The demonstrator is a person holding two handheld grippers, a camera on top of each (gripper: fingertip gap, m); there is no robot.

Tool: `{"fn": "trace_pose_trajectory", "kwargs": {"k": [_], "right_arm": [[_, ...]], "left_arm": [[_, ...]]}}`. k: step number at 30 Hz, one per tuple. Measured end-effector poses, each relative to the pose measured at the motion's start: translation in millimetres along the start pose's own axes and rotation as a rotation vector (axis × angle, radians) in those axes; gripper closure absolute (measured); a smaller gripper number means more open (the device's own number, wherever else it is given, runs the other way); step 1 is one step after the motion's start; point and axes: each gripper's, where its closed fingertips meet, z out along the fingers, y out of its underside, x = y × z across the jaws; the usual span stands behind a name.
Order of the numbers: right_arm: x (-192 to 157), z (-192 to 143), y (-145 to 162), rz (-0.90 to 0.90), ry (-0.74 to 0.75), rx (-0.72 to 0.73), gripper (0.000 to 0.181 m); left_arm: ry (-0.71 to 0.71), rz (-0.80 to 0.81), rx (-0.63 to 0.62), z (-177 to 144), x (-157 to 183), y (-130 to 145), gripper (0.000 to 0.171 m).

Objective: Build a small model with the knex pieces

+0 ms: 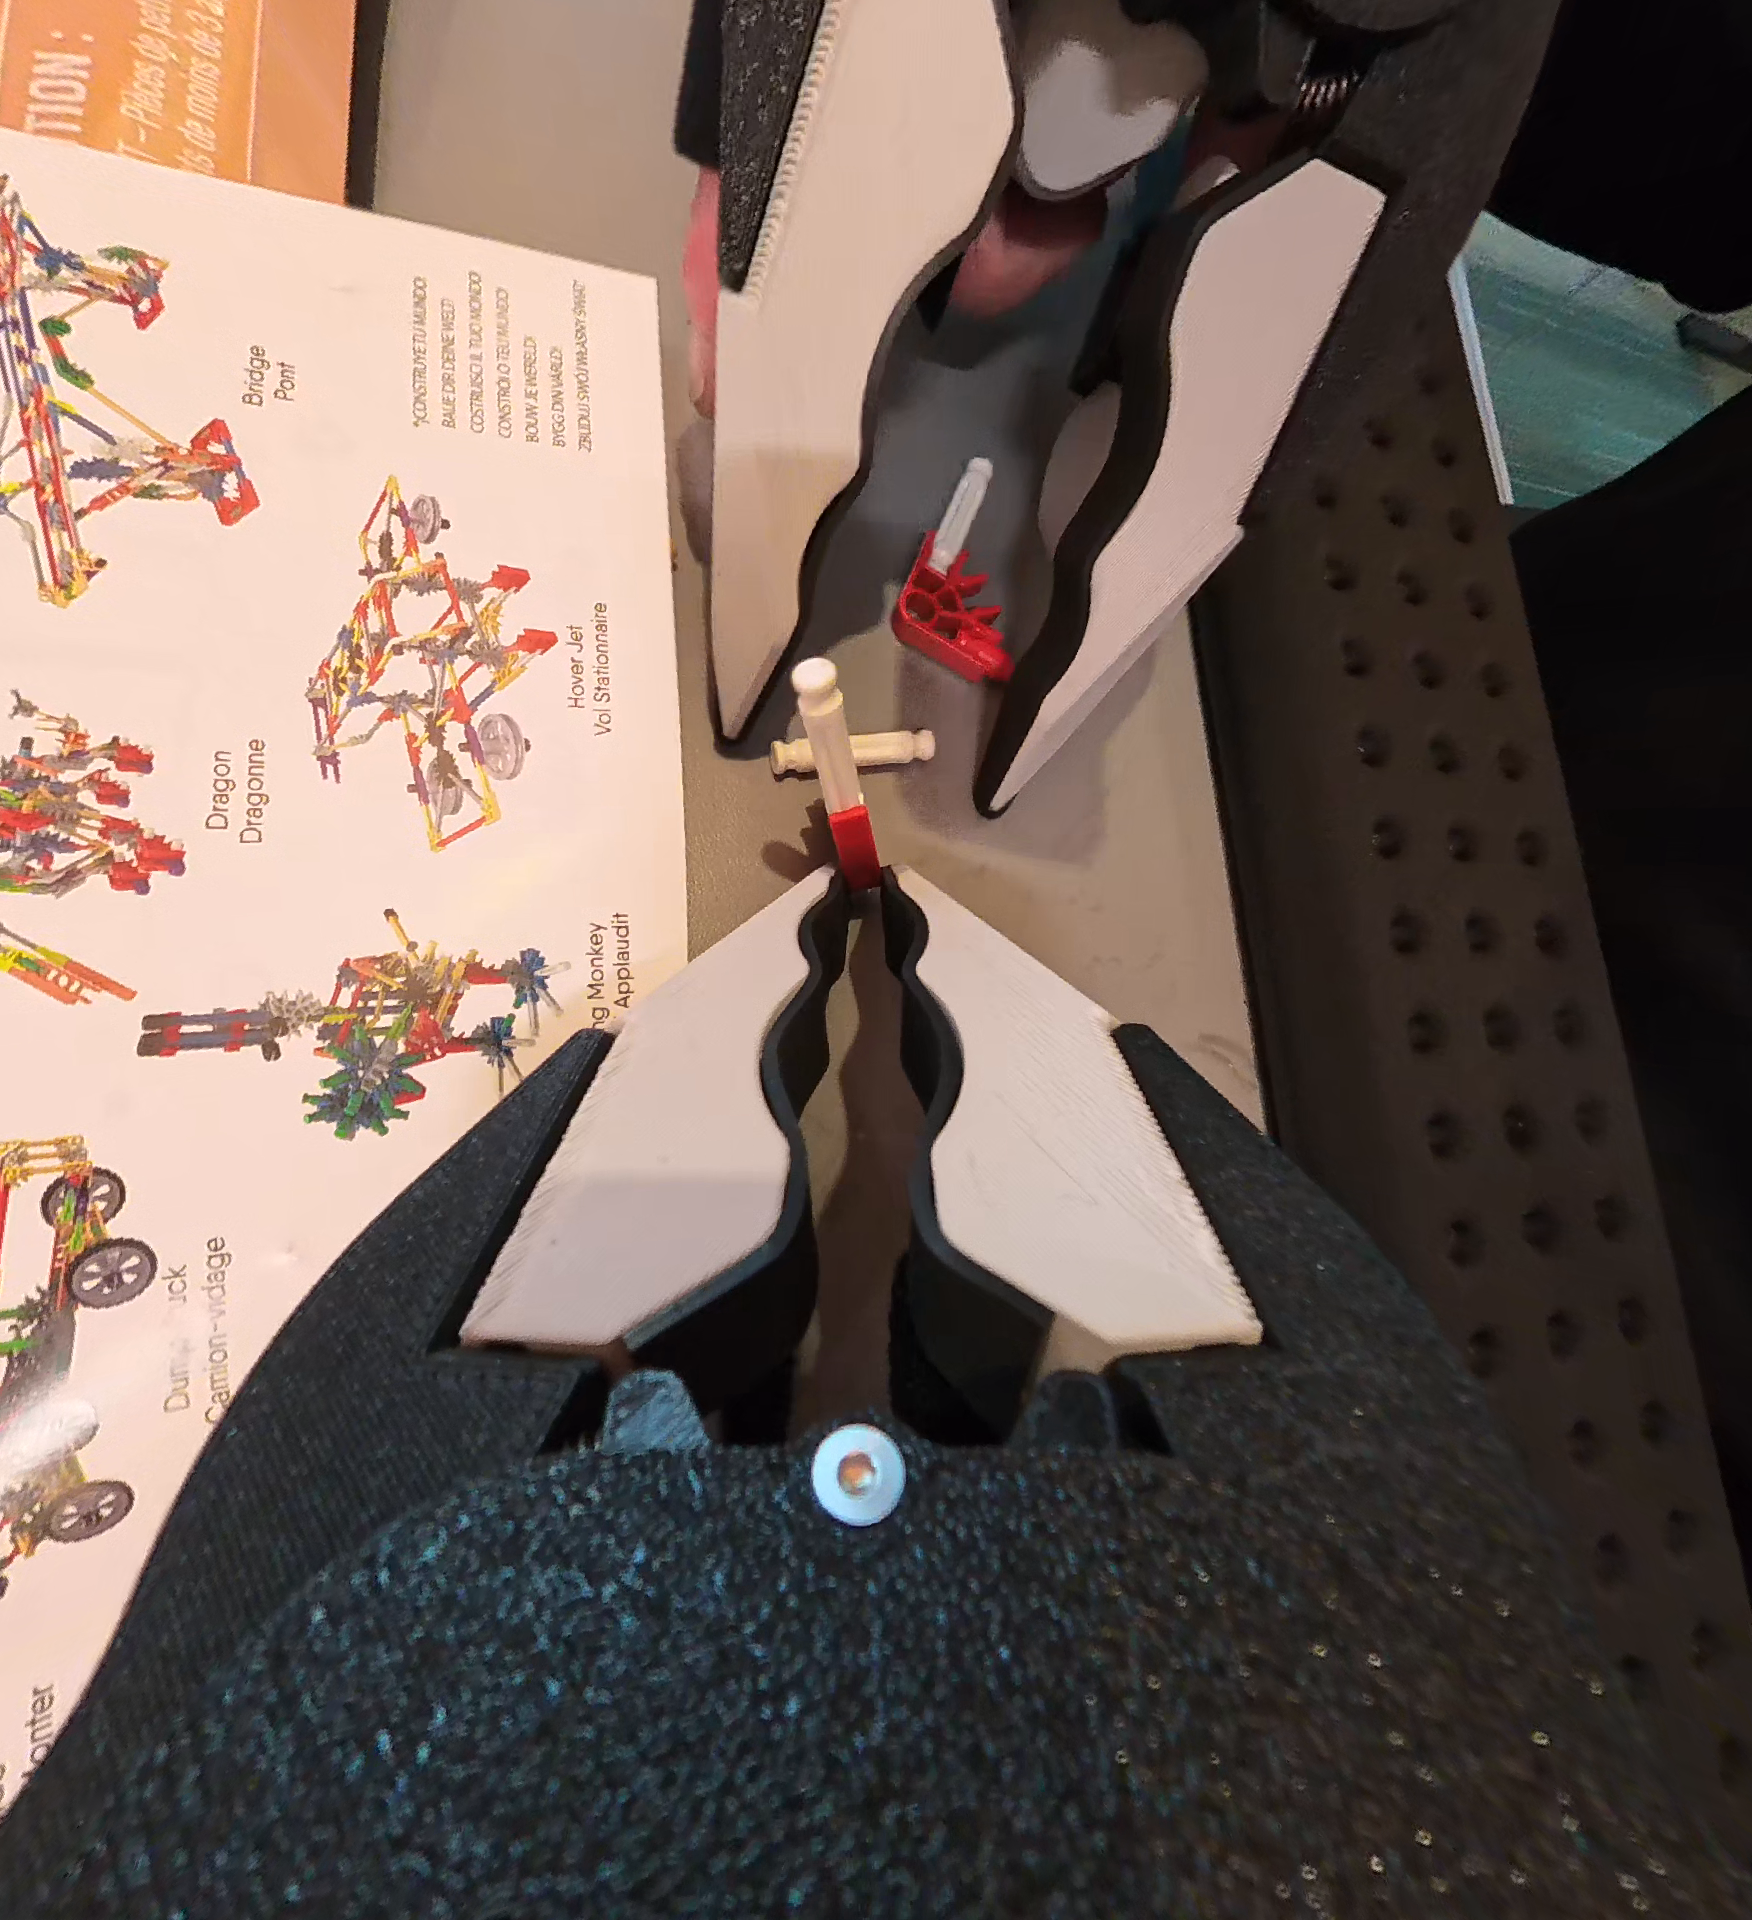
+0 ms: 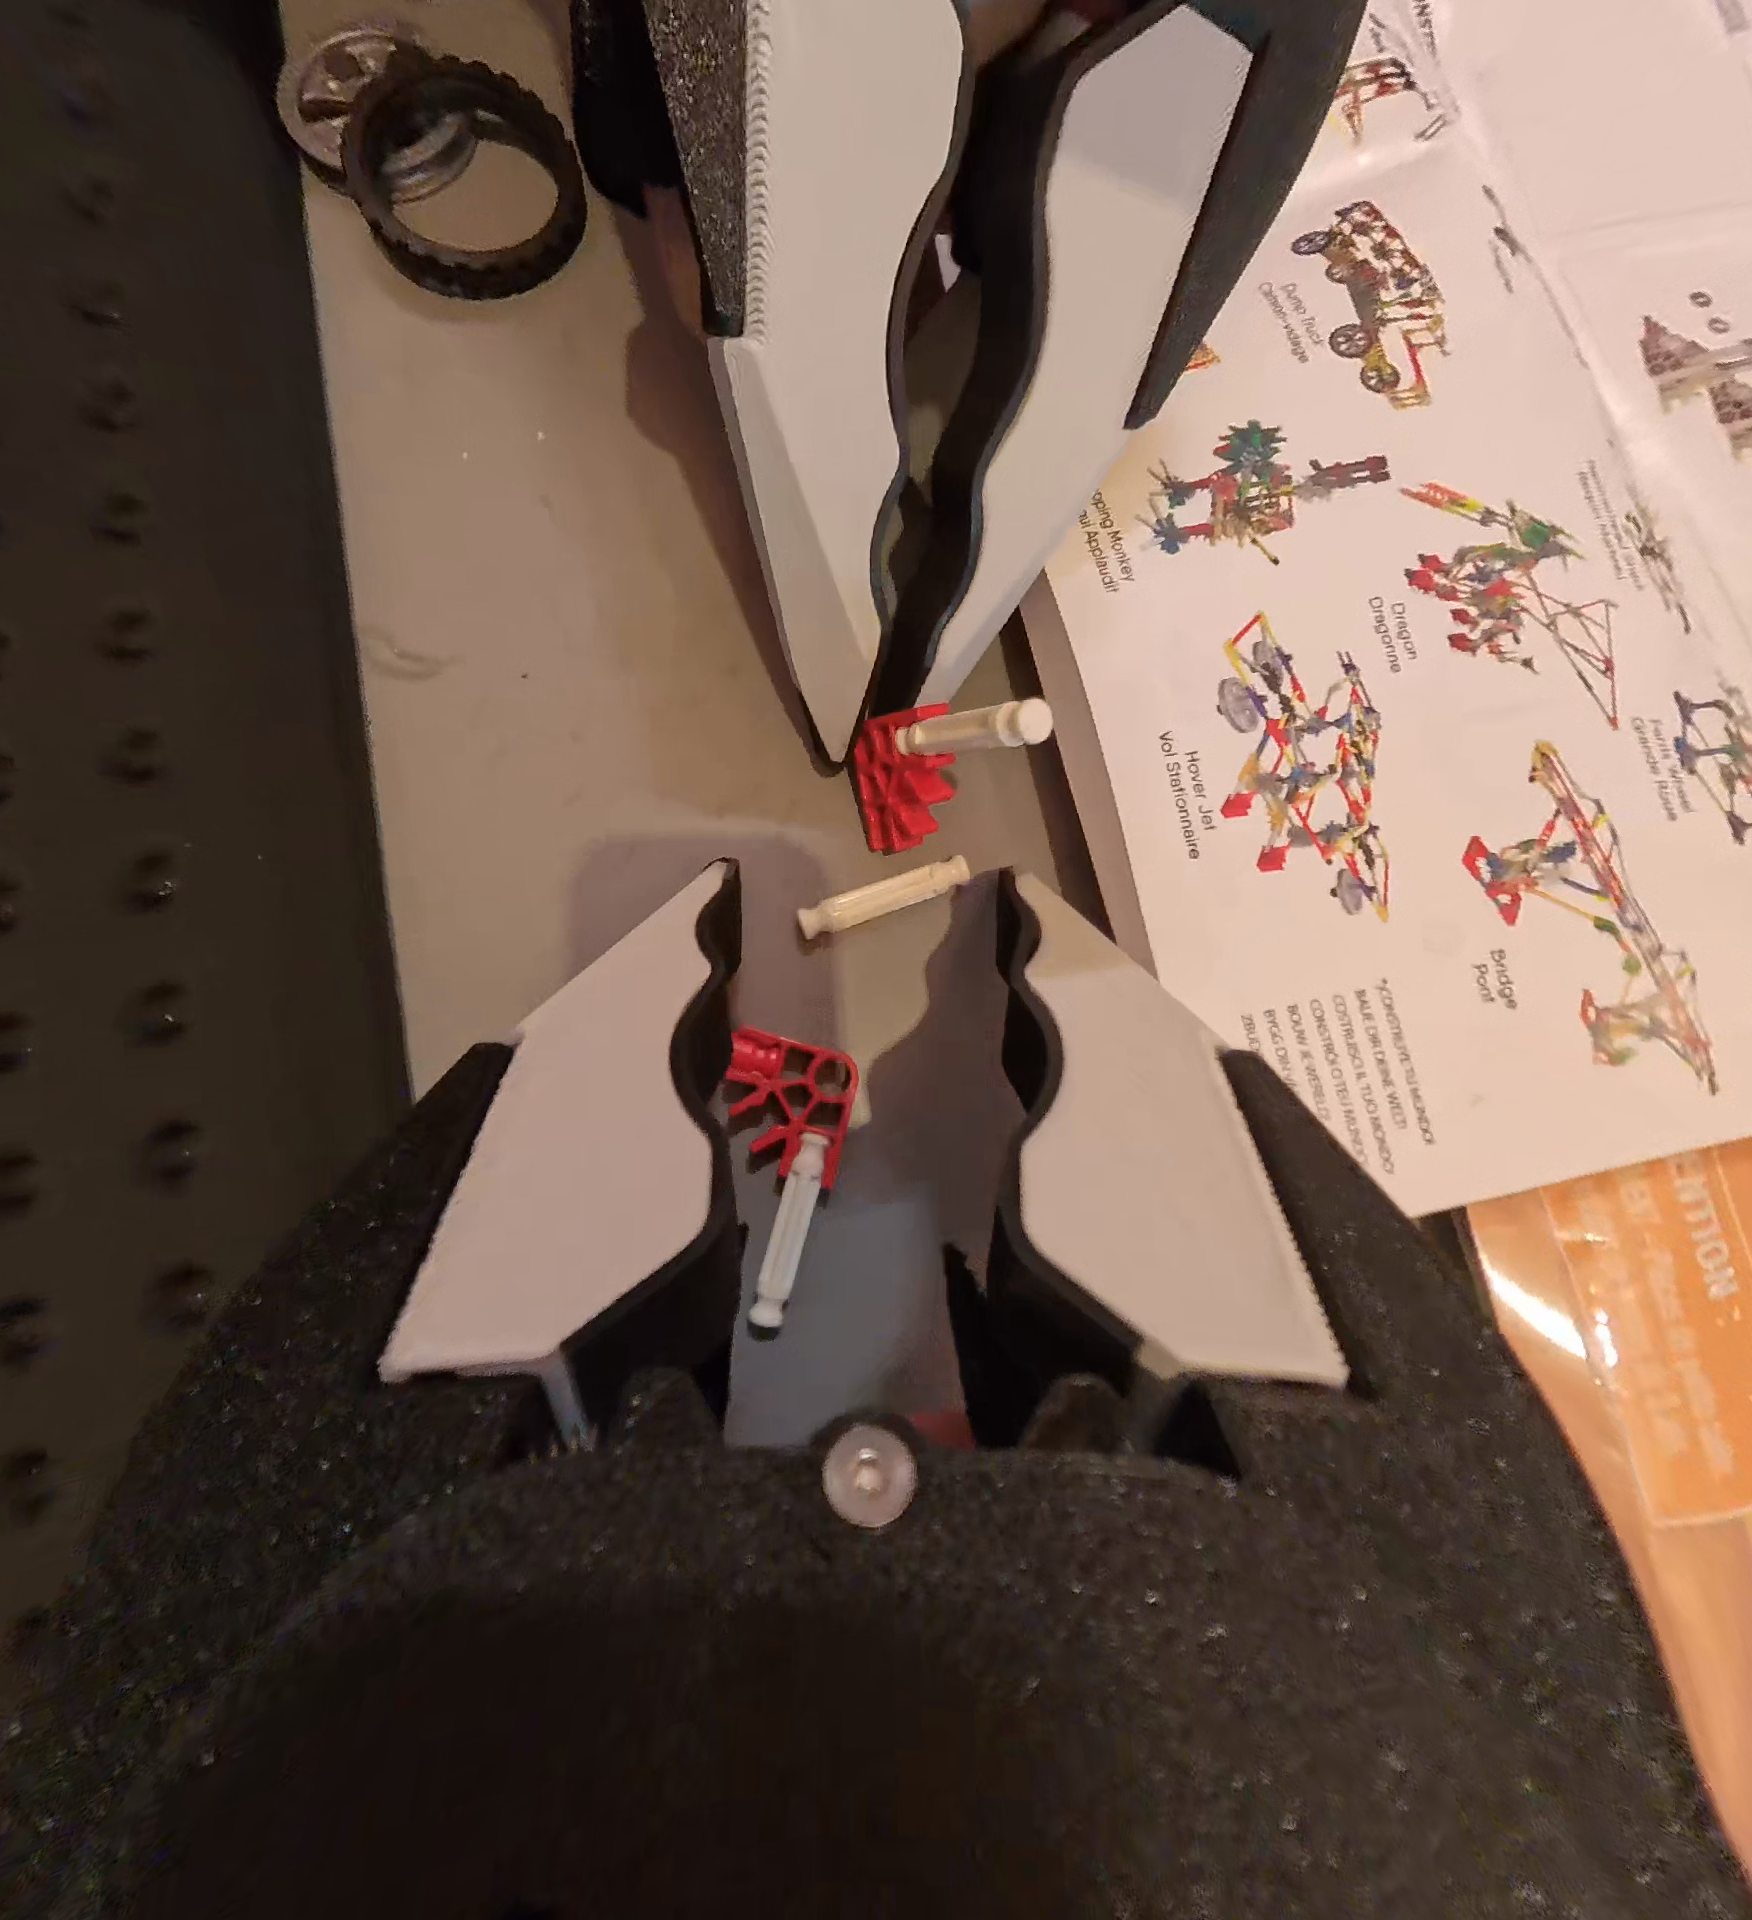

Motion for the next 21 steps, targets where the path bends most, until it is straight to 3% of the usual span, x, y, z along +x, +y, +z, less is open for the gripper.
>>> {"fn": "trace_pose_trajectory", "kwargs": {"k": [11,21], "right_arm": [[1.2,-0.3,0.3,-0.009,-0.009,0.039,0.144],[-2.0,-3.2,1.7,-0.144,-0.09,-0.012,0.135]], "left_arm": [[0.004,-0.002,0.002,0.2,0.2,-0.1,0.169],[0.007,-0.002,0.0,0.4,0.2,-0.3,0.169]]}}
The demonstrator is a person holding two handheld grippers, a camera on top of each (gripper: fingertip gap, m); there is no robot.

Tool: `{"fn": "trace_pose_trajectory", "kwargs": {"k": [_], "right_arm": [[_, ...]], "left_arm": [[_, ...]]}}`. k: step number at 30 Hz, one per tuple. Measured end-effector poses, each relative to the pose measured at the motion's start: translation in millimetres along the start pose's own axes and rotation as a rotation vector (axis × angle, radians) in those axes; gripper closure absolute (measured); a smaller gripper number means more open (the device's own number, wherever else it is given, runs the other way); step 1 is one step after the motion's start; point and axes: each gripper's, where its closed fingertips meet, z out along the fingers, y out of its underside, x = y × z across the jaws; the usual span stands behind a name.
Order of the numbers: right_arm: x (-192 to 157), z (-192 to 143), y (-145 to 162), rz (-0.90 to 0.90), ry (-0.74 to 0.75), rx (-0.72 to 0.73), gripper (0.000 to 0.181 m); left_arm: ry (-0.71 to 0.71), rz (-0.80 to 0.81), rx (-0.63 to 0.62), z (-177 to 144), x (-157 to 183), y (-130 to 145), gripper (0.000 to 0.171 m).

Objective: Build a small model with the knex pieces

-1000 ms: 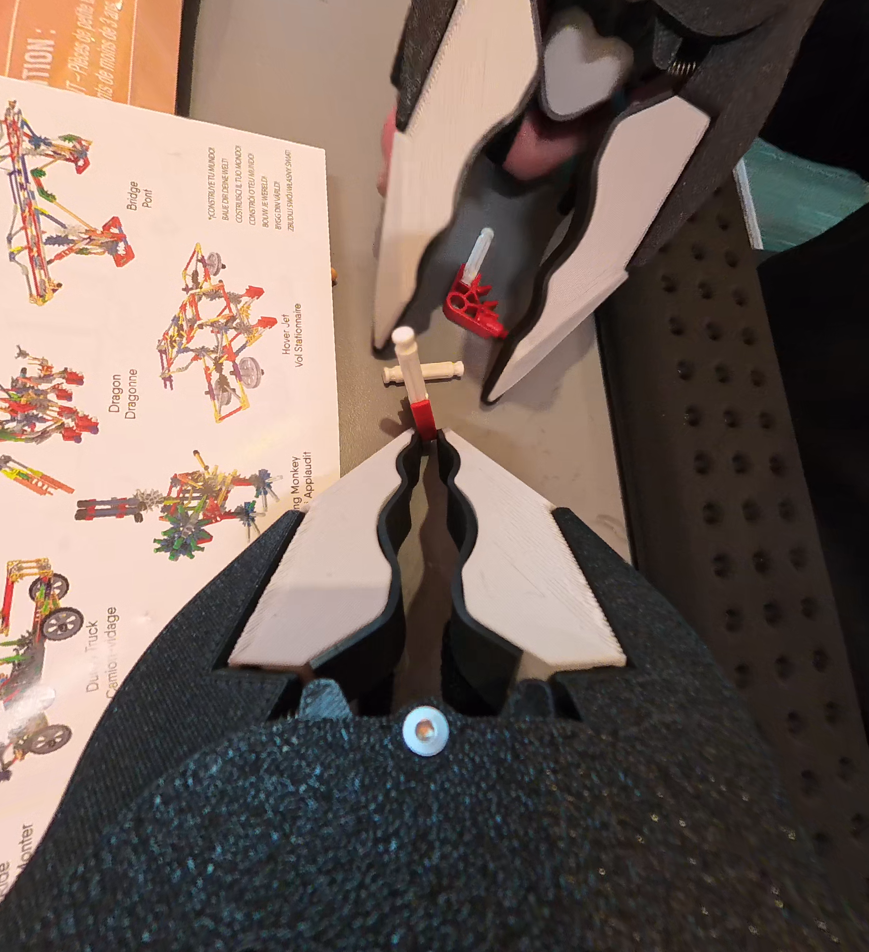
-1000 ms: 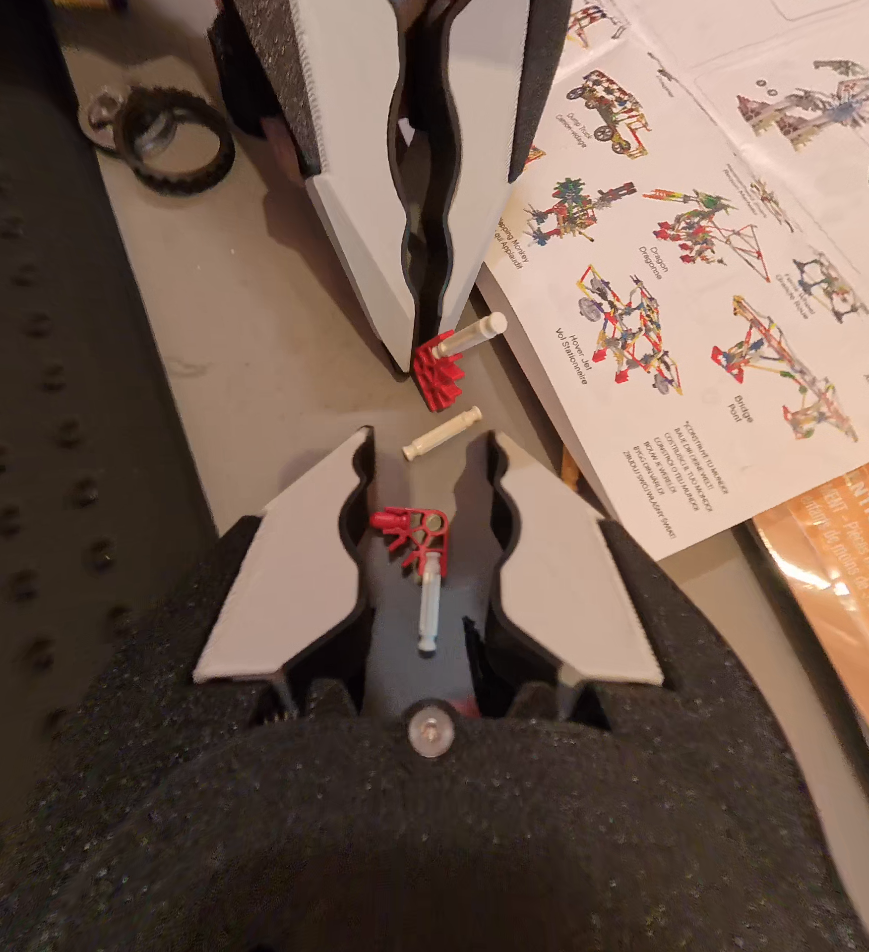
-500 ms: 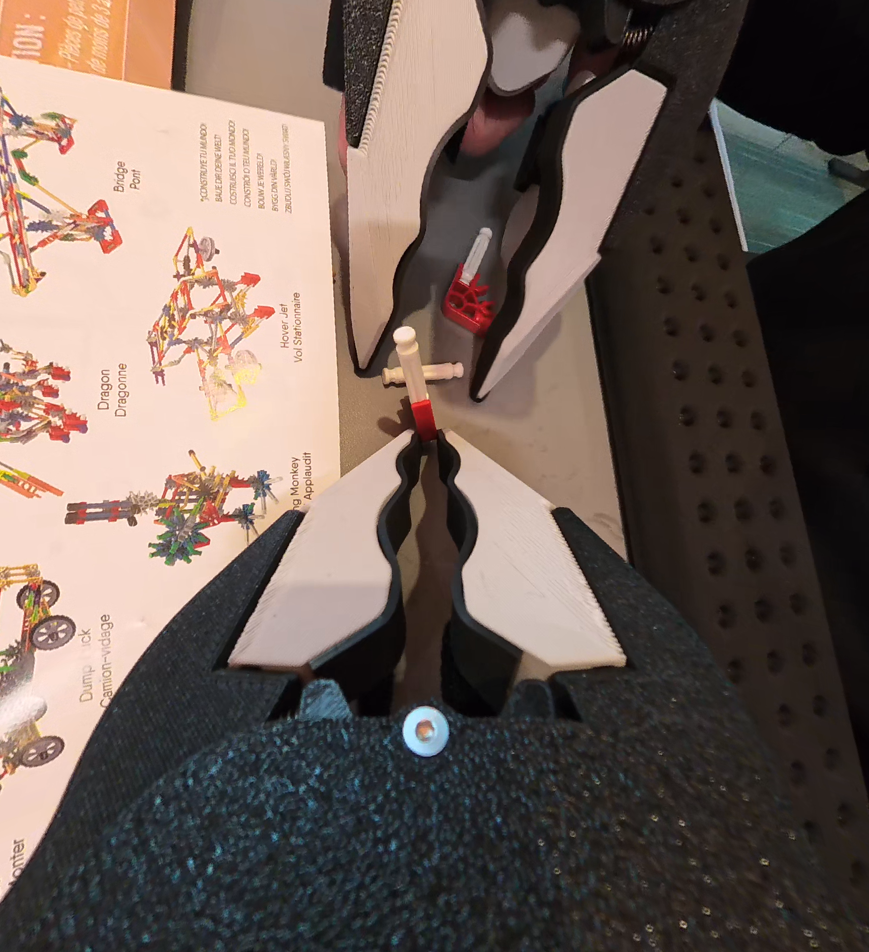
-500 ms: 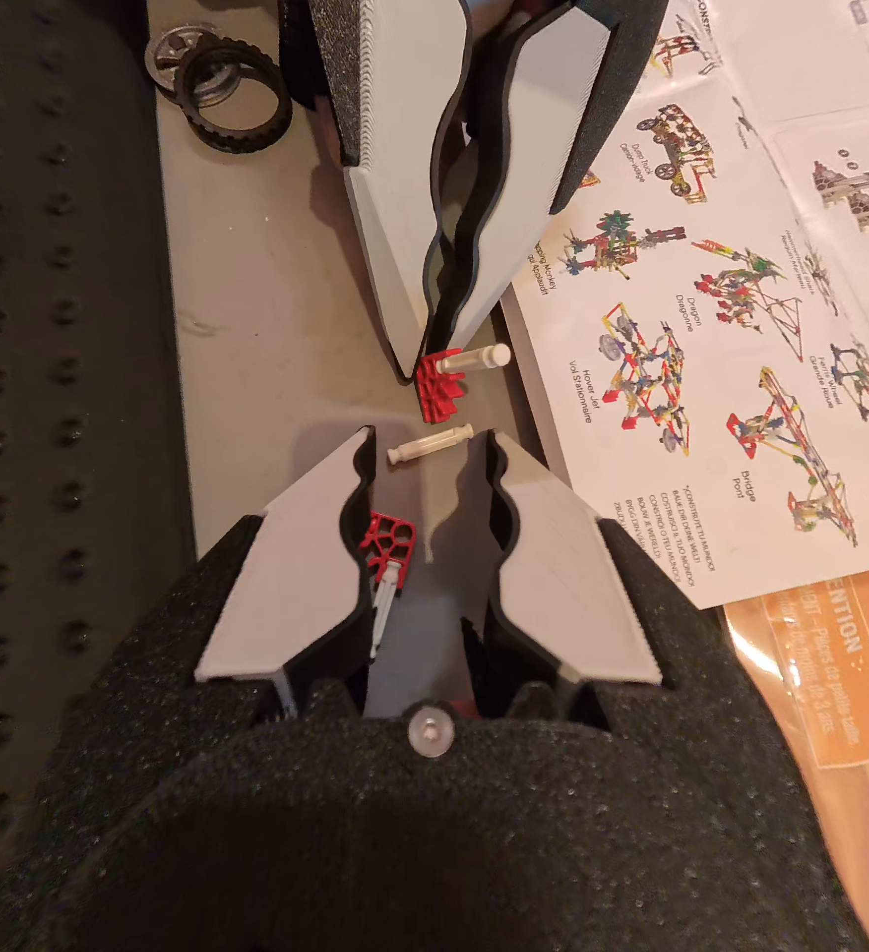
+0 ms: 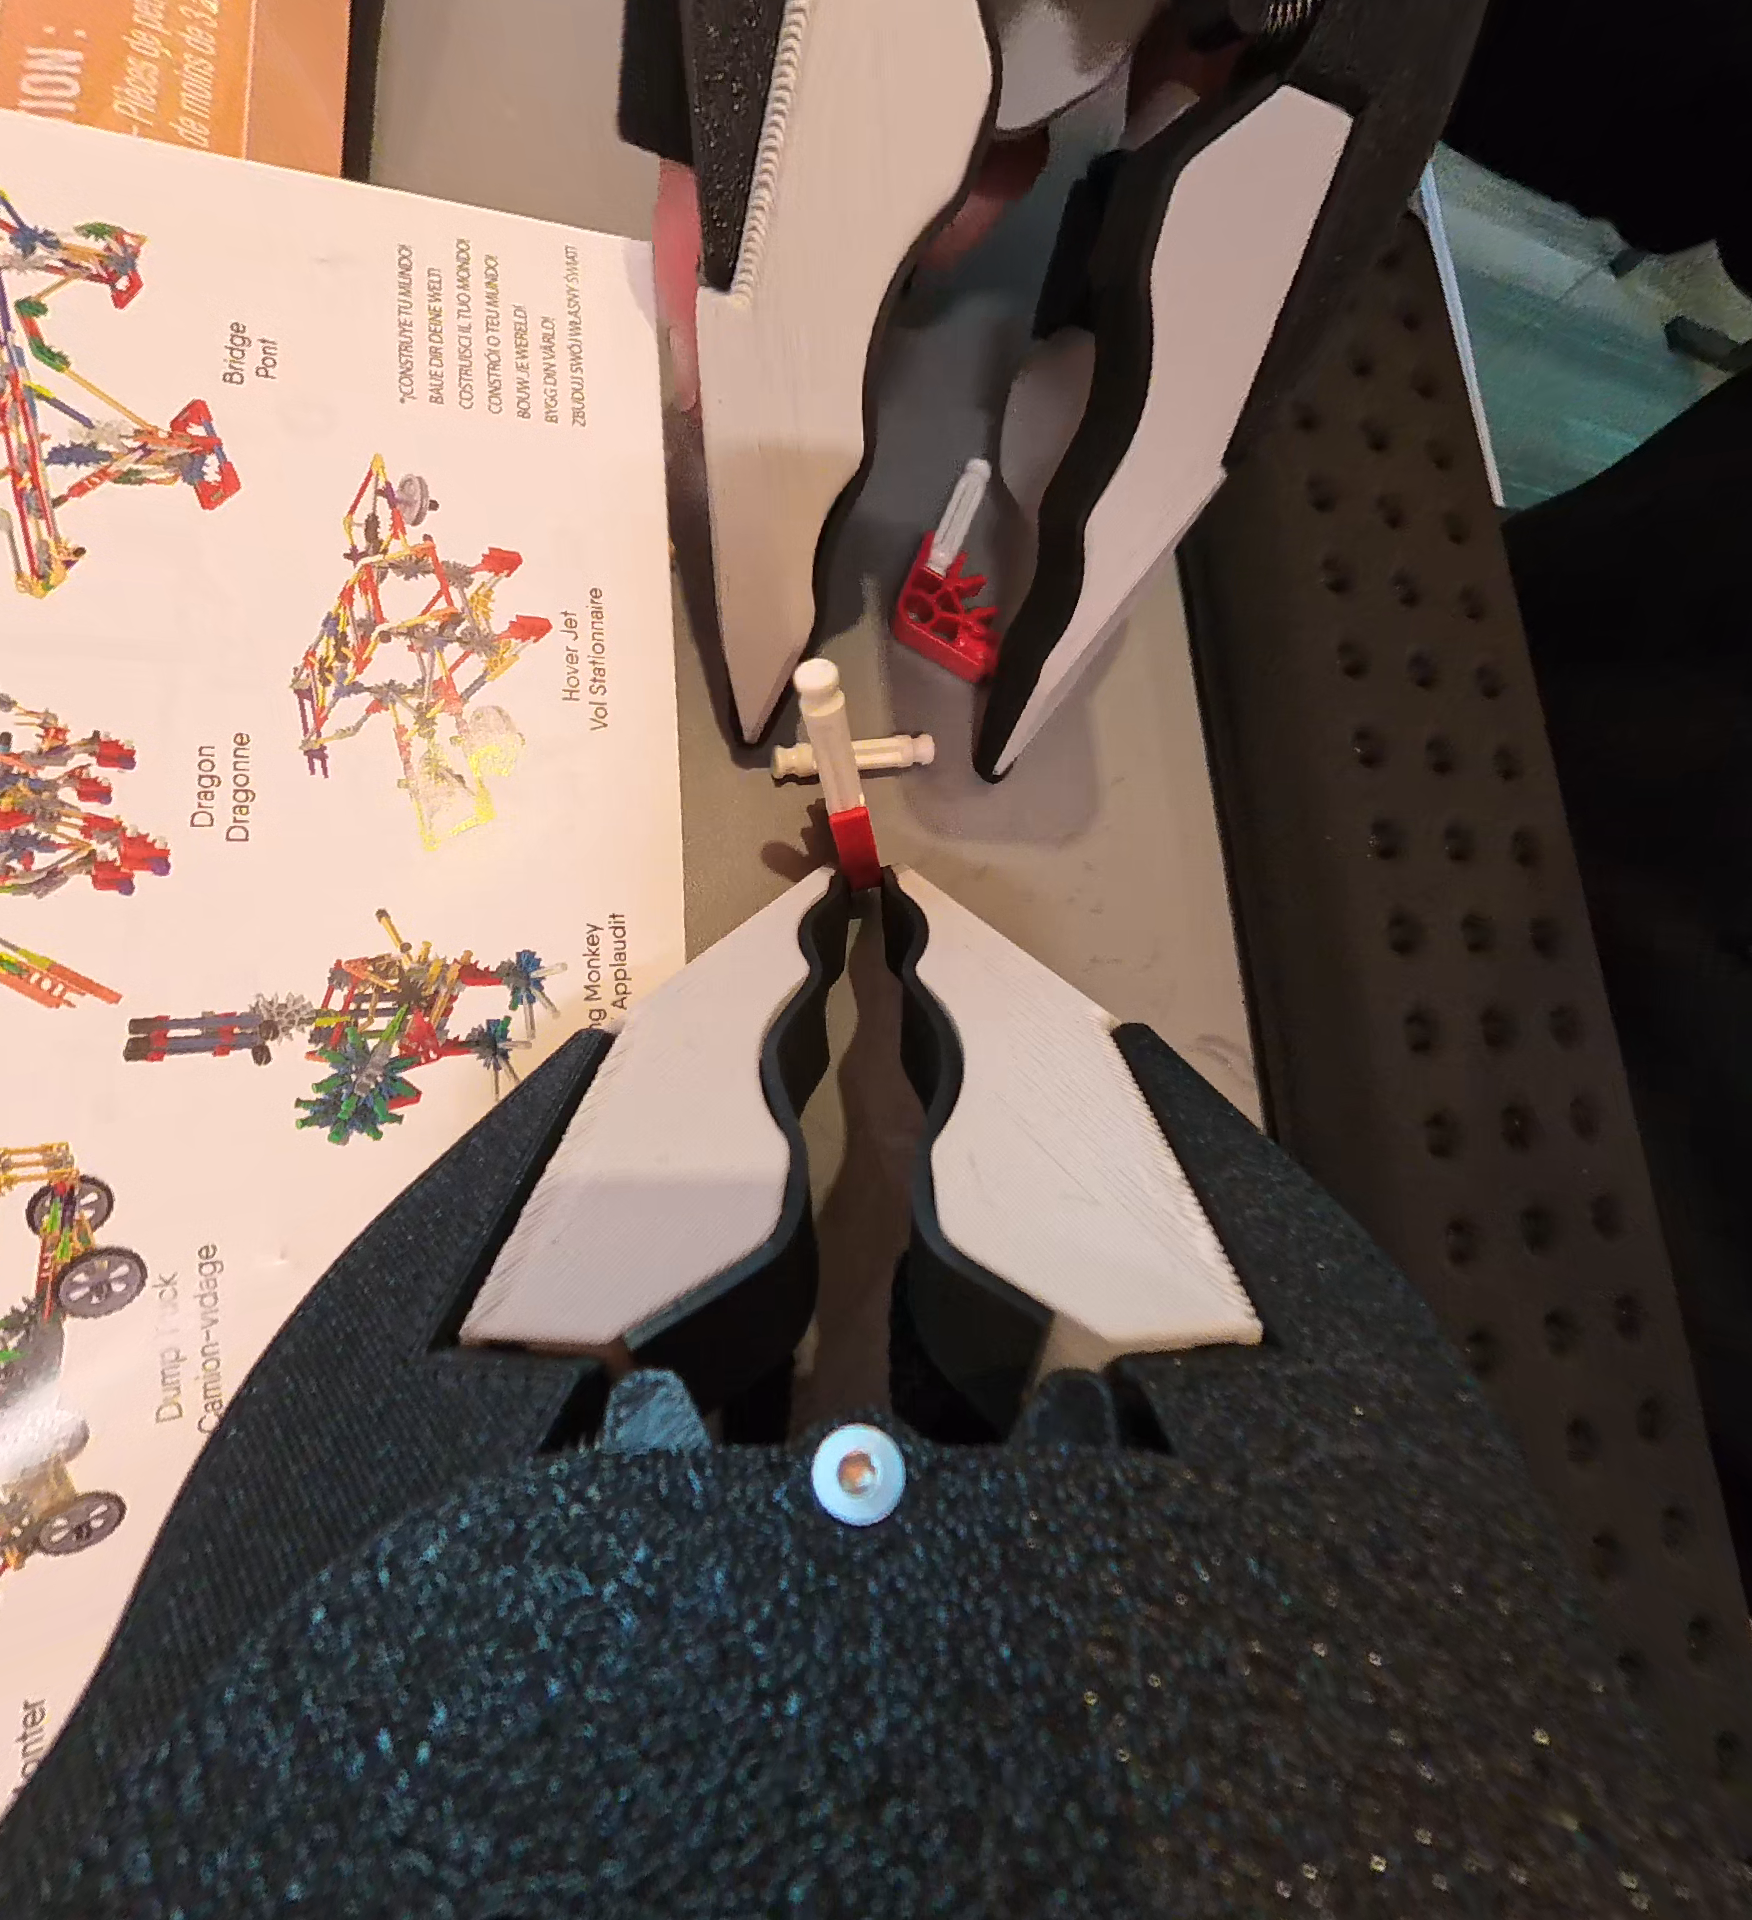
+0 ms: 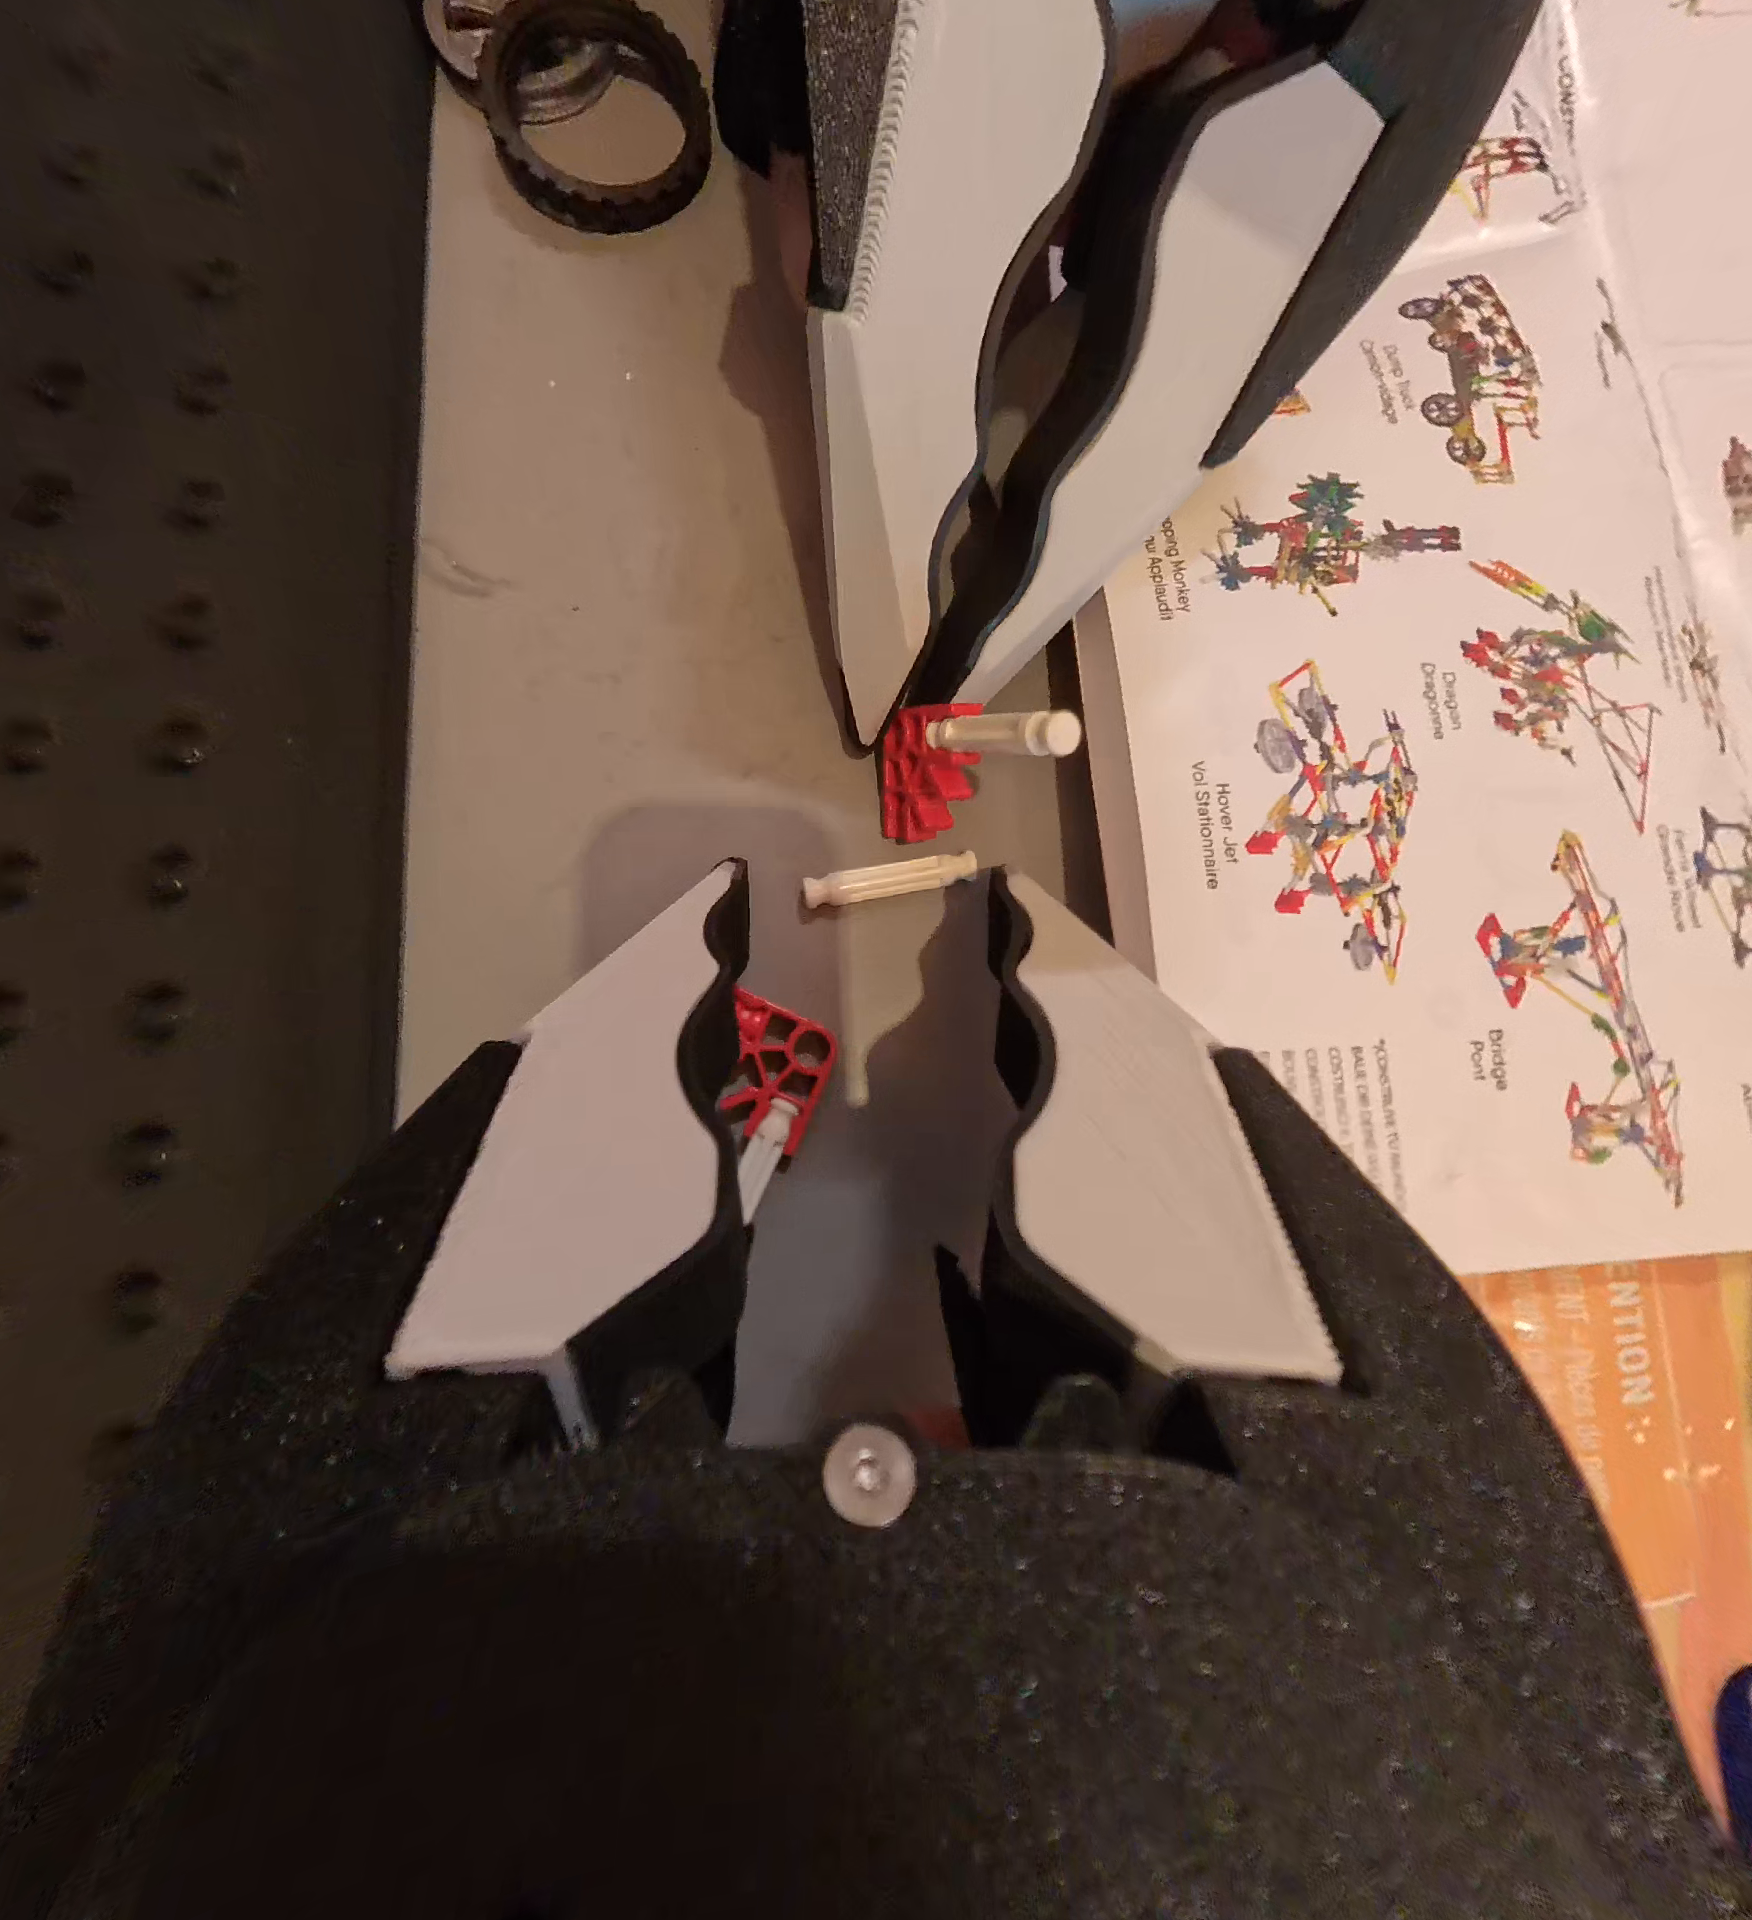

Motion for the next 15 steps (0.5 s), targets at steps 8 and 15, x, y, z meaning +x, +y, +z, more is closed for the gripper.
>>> {"fn": "trace_pose_trajectory", "kwargs": {"k": [8,15], "right_arm": [[-0.1,2.5,-1.3,-0.013,-0.053,0.023,0.148],[0.6,-3.2,-4.4,0.037,-0.038,0.102,0.148]], "left_arm": [[0.007,-0.002,0.001,0.0,-0.2,-0.3,0.169],[0.008,0.01,-0.004,-0.1,0.9,0.0,0.169]]}}
